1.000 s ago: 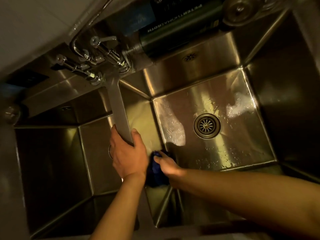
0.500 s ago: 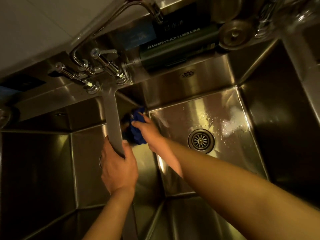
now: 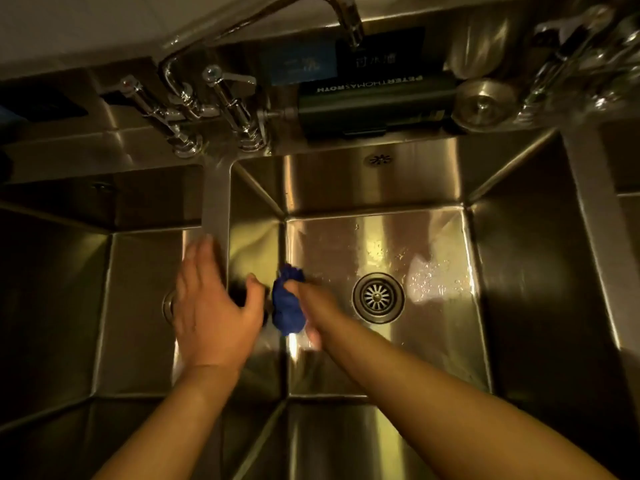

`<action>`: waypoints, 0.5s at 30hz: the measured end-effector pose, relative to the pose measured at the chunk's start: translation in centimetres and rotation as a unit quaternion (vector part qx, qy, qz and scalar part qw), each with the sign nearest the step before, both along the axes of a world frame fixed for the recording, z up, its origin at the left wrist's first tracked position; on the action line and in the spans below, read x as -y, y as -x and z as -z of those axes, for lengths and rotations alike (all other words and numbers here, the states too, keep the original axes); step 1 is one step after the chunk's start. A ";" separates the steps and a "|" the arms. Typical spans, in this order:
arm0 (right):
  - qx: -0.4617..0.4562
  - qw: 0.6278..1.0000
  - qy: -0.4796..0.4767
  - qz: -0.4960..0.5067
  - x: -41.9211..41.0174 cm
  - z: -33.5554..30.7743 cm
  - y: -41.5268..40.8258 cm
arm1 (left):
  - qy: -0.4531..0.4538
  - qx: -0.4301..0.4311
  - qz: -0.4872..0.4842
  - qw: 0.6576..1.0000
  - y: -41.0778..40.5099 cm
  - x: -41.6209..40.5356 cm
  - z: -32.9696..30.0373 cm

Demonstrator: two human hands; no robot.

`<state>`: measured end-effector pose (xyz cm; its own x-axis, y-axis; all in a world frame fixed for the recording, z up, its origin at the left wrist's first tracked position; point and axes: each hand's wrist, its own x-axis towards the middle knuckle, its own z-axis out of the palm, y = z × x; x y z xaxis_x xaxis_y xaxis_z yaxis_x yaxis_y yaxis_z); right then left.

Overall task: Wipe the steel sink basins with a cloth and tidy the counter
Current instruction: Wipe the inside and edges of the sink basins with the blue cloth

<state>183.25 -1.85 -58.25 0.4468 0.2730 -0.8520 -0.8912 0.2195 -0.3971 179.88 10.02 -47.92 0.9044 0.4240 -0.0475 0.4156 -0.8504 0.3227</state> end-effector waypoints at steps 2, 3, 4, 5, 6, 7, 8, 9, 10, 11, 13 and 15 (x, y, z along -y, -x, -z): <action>0.048 0.997 0.018 0.051 1.6 -1.2 -2.3 | -0.010 -0.016 0.041 0.999 0.0 0.2 0.0; 0.104 0.992 0.047 0.054 2.5 -2.1 -3.3 | -0.010 -0.019 0.048 0.999 0.1 0.1 0.1; 0.182 0.979 0.092 0.028 3.3 -3.0 -4.2 | -0.009 -0.019 0.053 0.998 0.1 0.0 0.2; 0.274 0.951 0.141 -0.016 4.1 -3.8 -5.1 | -0.005 -0.015 0.060 0.998 0.2 -0.1 0.4; 0.373 0.907 0.183 -0.071 4.8 -4.5 -5.8 | 0.000 -0.012 0.066 0.998 0.2 -0.1 0.5; 0.472 0.841 0.224 -0.141 5.3 -4.8 -6.6 | 0.004 -0.010 0.068 0.998 0.2 -0.1 0.5; 0.561 0.753 0.258 -0.228 5.5 -4.9 -7.5 | 0.006 -0.012 0.064 0.998 0.2 -0.1 0.5; 0.632 0.641 0.283 -0.330 5.4 -4.9 -8.6 | 0.006 -0.015 0.054 0.998 0.2 -0.1 0.4; 0.676 0.518 0.306 -0.425 5.2 -4.7 -9.9 | 0.003 -0.019 0.051 0.999 0.1 0.0 0.3; 0.695 0.405 0.327 -0.497 5.0 -4.1 -11.0 | -0.001 -0.022 0.057 0.998 -0.2 0.1 0.1; 0.711 0.218 0.340 -0.576 4.2 -2.5 -12.9 | -0.004 -0.013 0.065 0.998 -0.3 0.1 -0.1; 0.707 0.075 0.333 -0.619 3.3 -0.8 -14.3 | -0.001 -0.004 0.061 0.998 -0.3 -0.1 -0.1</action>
